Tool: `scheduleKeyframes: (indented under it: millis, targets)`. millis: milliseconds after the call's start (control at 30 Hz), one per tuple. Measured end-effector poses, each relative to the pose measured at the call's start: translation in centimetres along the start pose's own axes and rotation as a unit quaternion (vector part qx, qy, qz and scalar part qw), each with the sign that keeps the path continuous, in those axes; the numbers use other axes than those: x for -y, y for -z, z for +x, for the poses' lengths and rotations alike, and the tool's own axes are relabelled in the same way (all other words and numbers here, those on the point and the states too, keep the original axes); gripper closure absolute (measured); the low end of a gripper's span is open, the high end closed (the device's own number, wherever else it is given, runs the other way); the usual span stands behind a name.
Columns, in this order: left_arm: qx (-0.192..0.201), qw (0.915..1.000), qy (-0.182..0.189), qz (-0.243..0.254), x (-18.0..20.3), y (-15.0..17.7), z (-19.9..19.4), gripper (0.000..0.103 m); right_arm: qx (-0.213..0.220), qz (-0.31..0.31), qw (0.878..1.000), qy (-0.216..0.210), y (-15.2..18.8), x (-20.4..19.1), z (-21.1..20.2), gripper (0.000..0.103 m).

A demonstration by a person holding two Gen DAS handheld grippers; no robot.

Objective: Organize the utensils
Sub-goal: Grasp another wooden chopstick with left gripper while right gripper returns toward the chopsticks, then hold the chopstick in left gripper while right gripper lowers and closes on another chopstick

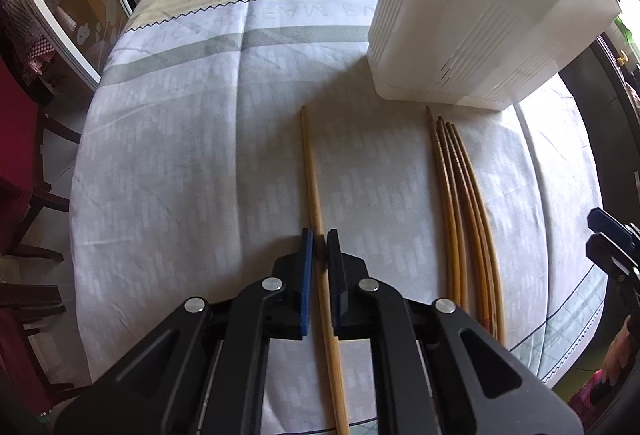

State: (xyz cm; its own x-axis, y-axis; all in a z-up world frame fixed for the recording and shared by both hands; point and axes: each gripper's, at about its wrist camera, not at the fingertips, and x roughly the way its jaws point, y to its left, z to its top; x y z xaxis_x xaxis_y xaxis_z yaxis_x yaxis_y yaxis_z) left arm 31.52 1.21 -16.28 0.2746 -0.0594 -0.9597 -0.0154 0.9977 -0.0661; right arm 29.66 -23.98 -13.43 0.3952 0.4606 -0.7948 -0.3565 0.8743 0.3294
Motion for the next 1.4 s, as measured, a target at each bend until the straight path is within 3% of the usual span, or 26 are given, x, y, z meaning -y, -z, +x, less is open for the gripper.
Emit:
scheduleKeyframes:
  millis: [200, 333, 867, 1400]
  targets:
    - [0.004, 1.0, -0.005, -0.004, -2.2, 1.1, -0.5, 0.095, -0.055, -0.015, 0.998, 0.004, -1.8, -2.2, 5.9, 0.064]
    - [0.01, 0.9999, -0.005, 0.005, -2.0, 1.4, -0.6, 0.095, -0.065, -0.018, 0.998, 0.02, -2.7, -3.0, 7.7, 0.064]
    - [0.016, 0.9998, 0.003, 0.014, -2.5, 1.6, -0.9, 0.095, -0.061, -0.057, 0.99, 0.11, -3.1, -5.4, 9.5, 0.065]
    - [0.02, 0.9996, 0.005, 0.019, -2.4, 1.7, -0.9, 0.095, -0.069, -0.057, 0.991, 0.102, -3.2, -5.2, 9.5, 0.07]
